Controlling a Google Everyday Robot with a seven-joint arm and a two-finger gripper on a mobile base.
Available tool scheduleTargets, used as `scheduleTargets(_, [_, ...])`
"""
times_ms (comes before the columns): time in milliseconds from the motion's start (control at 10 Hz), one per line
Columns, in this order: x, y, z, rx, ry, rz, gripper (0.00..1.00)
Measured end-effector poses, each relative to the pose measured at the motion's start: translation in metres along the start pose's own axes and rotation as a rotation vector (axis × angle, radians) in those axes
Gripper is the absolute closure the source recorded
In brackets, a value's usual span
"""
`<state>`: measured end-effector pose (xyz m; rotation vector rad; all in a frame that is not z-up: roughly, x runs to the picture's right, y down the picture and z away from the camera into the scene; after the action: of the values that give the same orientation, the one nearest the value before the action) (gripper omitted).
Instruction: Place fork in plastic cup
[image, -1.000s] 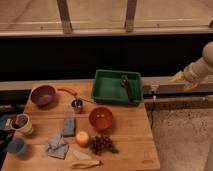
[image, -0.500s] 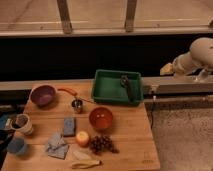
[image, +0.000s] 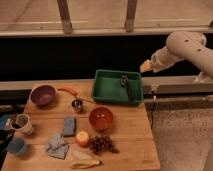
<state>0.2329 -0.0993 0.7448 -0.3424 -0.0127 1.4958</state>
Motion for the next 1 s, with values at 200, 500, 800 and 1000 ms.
scheduleTargets(200, [0.001,-0.002,-0.001,0.001,0.0,0.003,0.49])
scheduleTargets(500, [0.001,0.001,0.003,-0.016,0.006,-0.027,0.49])
scheduleTargets(800, [-0.005,0.034,0.018,-0.09,0.022,-0.129,0.49])
scheduleTargets(1000, [-0.012,0.082,0.038,-0.149,0.043,-0.22,0.49])
